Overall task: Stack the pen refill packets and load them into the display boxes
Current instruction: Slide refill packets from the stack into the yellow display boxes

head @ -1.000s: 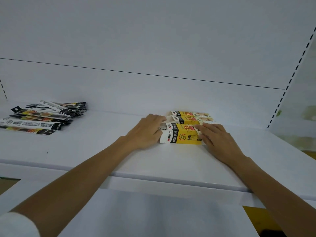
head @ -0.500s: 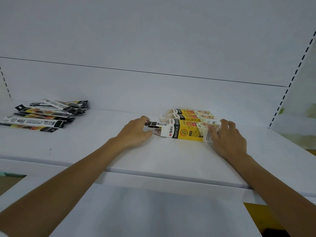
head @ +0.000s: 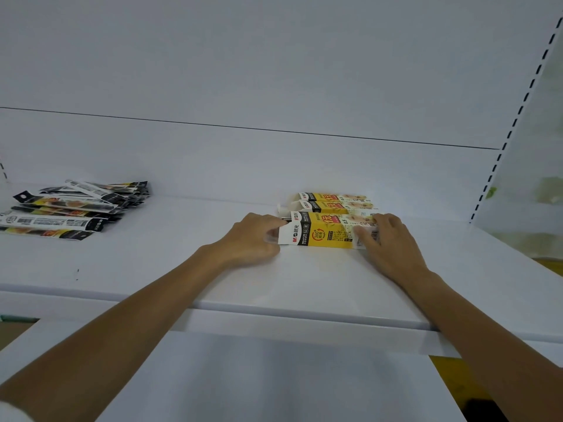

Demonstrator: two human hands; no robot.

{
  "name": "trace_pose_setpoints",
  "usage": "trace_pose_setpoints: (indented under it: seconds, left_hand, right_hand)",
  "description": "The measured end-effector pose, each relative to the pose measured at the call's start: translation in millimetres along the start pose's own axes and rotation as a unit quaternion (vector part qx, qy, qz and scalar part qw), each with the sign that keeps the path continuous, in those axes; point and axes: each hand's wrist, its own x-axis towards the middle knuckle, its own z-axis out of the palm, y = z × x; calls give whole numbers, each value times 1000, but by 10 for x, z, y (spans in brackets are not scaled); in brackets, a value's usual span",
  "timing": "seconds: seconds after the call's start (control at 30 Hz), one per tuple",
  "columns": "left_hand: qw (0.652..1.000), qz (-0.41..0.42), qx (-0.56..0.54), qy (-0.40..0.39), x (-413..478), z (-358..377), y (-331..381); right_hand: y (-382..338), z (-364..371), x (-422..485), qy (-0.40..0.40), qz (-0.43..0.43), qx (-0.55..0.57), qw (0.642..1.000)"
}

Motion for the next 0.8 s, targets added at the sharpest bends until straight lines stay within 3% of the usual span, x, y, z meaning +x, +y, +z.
trace_pose_setpoints:
  seconds: [0.13, 0.3, 0.57, 0.8]
  left_hand:
    - [1000, -9, -9, -14, 7, 34, -23]
    - [997, -49, -45, 26, 39, 53, -39]
    - [989, -82, -107, -53, 91, 24, 112]
    - [996, -50, -70, -21, 132, 89, 39]
  right_hand:
    - [4, 0, 14, -1, -9, 8, 1000]
    - [4, -1, 4, 8, 0, -6, 1000]
    - [23, 0, 8, 25, 9, -4, 1000]
    - [21, 1, 10, 32, 25, -11, 999]
